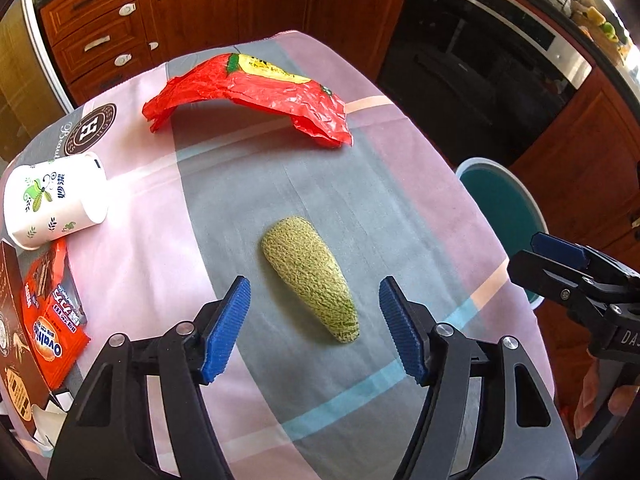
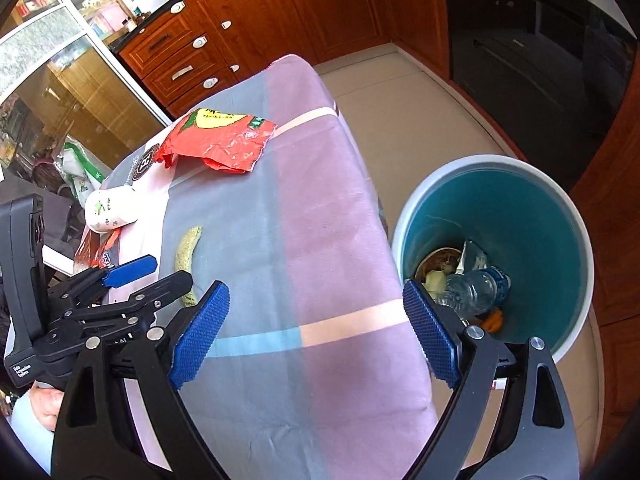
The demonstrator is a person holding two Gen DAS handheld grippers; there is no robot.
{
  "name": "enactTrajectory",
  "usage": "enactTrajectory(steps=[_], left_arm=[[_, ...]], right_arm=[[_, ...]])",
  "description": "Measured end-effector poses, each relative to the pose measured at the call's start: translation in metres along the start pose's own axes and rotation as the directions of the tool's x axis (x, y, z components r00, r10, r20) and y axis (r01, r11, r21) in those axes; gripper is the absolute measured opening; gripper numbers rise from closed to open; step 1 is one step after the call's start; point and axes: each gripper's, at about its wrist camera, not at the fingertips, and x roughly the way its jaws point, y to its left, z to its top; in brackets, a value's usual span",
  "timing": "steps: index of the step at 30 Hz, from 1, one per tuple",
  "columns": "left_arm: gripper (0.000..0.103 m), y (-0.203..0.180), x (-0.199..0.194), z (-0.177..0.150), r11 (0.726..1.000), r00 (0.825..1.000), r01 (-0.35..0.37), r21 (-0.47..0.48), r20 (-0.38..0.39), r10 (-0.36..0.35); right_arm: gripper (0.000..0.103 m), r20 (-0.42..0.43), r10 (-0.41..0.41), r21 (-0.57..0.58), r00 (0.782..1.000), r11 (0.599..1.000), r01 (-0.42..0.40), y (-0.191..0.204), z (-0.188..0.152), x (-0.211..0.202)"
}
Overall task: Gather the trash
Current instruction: 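Grasp the green melon rind with the left tool while the right tool grasps the red snack bag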
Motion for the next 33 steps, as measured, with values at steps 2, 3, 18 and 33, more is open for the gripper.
enactTrajectory(steps=[2,3,18,33], left_arm=[[0.067,-0.001,0.003,0.000,1.000,1.000,0.001,0.003,-0.001,-0.001],[0.066,-0.001,0.004,0.000,1.000,1.000,0.002,0.005,-0.001,-0.002],[0.028,0.038,-0.011,-0.002,1.000,0.997,-0.008,-0.030,0.076,0.010],[0.028,0.100,-0.019,0.003,0.993,0.995,0.042,-0.107,0.098,-0.032]], right_arm=[[0.085,-0.003,0.005,-0.011,1.000,1.000,-0.005,0.005,0.003,0.004],[0.085,-0.003,0.006,-0.016,1.000,1.000,-0.006,0.007,0.004,0.006],[0.085,-0.037,0.020,-0.129,0.999,0.991,-0.025,0.053,0.031,0.038],[0.085,-0.027,-0.104,-0.355,0.994,0.931,0.088,0.127,0.097,0.122]])
